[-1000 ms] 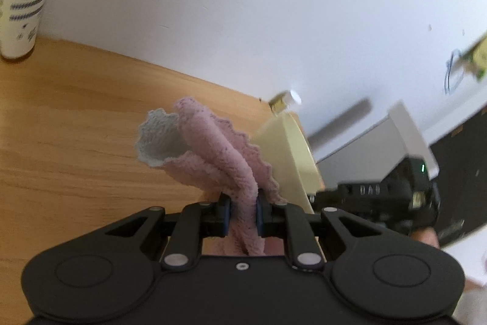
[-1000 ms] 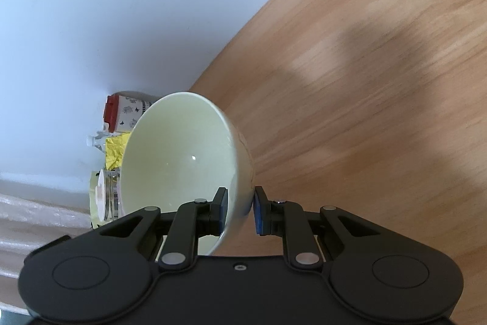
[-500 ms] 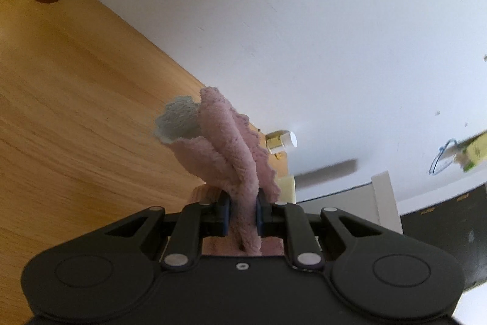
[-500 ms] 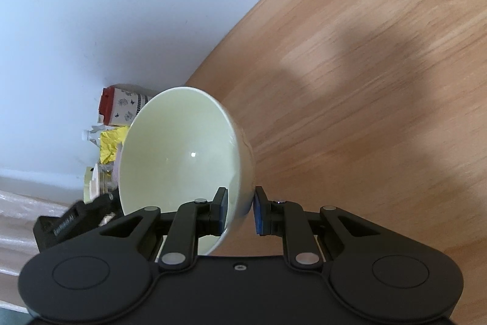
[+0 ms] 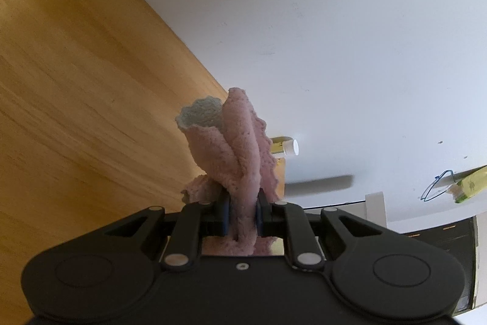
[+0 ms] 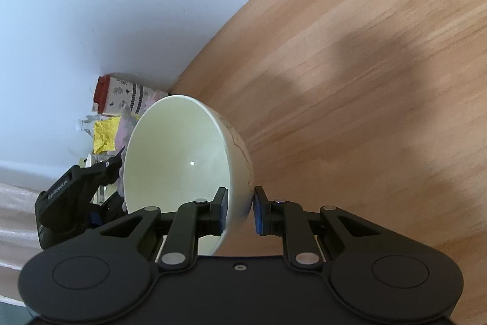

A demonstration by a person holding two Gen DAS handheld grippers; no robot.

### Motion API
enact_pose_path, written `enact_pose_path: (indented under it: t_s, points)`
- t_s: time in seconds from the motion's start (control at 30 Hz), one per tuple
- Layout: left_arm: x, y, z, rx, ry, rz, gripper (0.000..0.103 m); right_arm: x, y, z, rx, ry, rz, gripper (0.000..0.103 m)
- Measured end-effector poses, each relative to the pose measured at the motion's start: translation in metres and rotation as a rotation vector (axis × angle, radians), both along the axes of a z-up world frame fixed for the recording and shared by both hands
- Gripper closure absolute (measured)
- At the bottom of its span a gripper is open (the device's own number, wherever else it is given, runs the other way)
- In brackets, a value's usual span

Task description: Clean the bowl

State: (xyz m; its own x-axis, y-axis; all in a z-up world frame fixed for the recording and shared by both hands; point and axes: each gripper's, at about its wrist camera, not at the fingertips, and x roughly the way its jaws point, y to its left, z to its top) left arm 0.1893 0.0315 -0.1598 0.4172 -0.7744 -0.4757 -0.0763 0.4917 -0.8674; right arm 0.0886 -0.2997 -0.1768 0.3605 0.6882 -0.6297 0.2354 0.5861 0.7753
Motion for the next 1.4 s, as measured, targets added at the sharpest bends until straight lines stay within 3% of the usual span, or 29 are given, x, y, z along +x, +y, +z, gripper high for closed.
enact_pose_path:
  t_s: [0.33,0.73,0.97,1.4]
  points:
    - [-0.001,0.006,-0.003,0.006,0.007,-0.016,0.089,0.003,-0.010,0.007,-0.043,-0.045,-0.007,0.083]
    - [-0.009,0.019,-0.013,0.038,0.043,0.015,0.088,-0.002,-0.017,-0.019,0.073,0.085,-0.068,0.084]
    - [-0.020,0.034,-0.017,0.110,0.036,0.021,0.088,0.000,-0.021,-0.015,-0.011,0.060,-0.064,0.084]
    - [-0.033,0.059,-0.030,0.314,0.055,0.039,0.088,0.005,-0.027,-0.025,-0.134,0.068,-0.053,0.084]
